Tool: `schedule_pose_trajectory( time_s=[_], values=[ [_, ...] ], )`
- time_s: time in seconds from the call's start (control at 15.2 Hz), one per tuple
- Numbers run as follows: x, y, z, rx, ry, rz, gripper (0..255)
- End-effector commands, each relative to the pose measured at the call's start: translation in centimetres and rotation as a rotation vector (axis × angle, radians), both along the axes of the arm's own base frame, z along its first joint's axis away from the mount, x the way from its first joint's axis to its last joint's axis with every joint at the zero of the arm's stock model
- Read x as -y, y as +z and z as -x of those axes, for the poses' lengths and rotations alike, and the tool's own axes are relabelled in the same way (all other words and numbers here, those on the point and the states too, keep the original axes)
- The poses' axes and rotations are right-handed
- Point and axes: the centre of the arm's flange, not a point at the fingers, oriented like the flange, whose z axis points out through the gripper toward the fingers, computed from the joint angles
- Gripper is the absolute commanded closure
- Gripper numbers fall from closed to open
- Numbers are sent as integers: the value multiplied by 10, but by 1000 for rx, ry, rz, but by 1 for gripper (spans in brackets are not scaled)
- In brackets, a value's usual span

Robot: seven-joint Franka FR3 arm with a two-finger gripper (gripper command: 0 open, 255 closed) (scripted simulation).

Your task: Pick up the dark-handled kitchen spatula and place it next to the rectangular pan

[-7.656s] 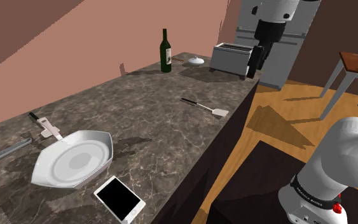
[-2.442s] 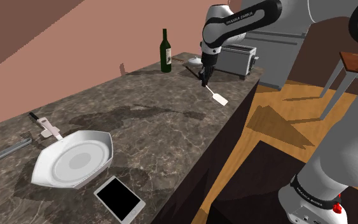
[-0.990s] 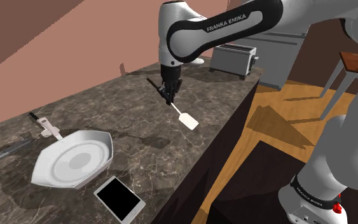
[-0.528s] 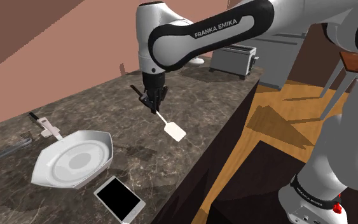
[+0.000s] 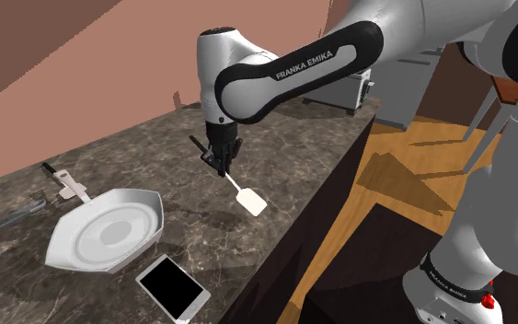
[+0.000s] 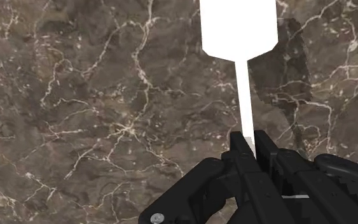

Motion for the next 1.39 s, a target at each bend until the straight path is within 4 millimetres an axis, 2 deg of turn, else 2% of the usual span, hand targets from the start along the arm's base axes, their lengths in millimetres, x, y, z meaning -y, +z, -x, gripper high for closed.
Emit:
schedule_pose_trajectory(
  time_s=[0.0,0.92,1.32],
  values=[
    [0,-11,0,1,0,0,255],
    [0,-85,0,1,0,0,255],
    [0,-89,0,1,0,0,255]
  ],
)
